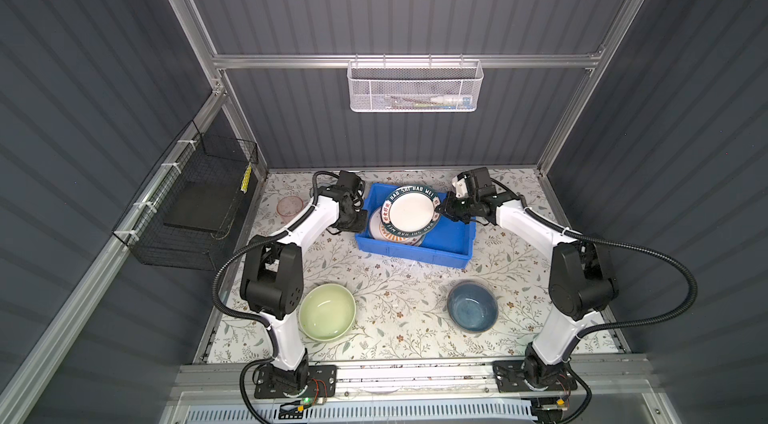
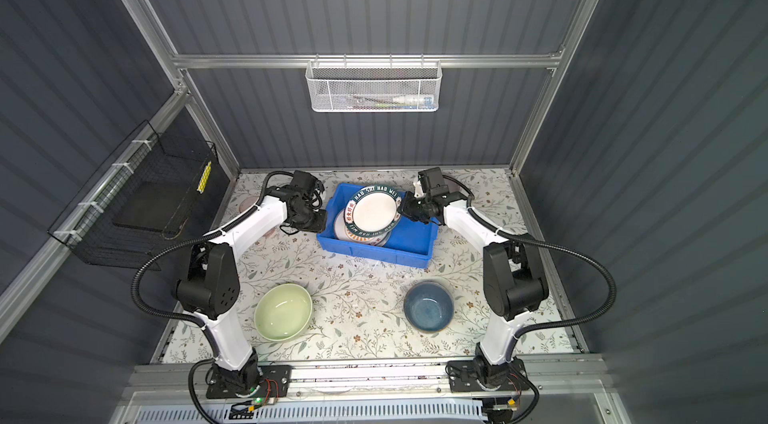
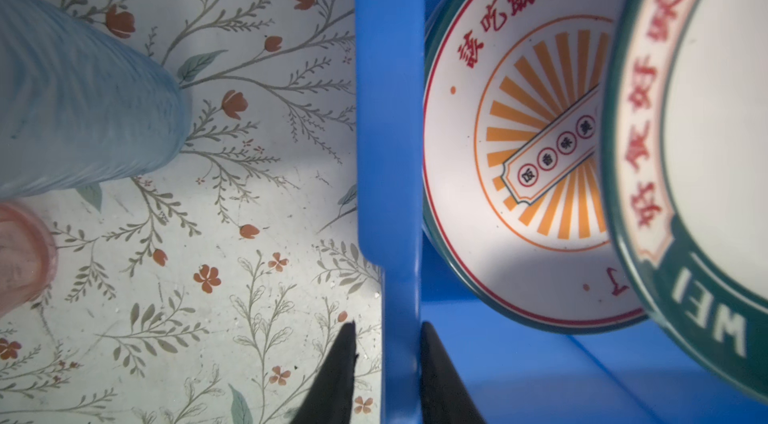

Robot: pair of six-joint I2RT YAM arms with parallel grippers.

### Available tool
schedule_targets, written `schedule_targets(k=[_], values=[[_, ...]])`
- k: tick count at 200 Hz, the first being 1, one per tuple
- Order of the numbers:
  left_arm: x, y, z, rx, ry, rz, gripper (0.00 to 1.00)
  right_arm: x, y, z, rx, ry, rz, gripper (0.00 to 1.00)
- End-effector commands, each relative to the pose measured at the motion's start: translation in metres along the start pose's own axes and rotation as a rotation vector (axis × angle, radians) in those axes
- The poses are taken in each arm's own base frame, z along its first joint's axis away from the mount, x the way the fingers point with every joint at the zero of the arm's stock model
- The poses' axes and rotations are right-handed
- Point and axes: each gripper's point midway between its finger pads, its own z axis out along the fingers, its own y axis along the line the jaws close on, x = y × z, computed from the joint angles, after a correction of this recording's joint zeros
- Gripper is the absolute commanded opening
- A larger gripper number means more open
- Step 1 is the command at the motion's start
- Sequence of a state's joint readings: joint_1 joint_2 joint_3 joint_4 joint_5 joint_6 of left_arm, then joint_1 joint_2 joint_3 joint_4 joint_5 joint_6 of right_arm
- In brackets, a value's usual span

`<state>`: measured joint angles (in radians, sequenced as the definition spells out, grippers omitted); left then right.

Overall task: Place the mixed dishes into the plastic bin
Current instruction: 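Lower the green-rimmed plate onto the sunburst plates in the bin with both grippers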

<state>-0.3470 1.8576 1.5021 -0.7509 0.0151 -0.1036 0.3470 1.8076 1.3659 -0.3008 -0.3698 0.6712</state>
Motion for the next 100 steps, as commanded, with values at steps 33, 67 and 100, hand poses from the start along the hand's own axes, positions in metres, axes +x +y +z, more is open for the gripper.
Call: schedule_targets(k=[33, 67, 100], values=[[0.006, 0.004, 0.003, 0.004, 0.043, 0.001, 0.16, -0.005, 0.024, 0.018, -0.053, -0.011, -0.031, 0.0], [0.006, 0.002, 0.006, 0.016, 0.045, -0.01, 0.14, -0.001, 0.022, 0.03, -0.049, 0.002, -0.029, 0.0], [0.004, 0.001, 0.005, 0.025, 0.044, -0.018, 0.12, 0.003, 0.019, 0.041, -0.052, 0.021, -0.016, 0.0]])
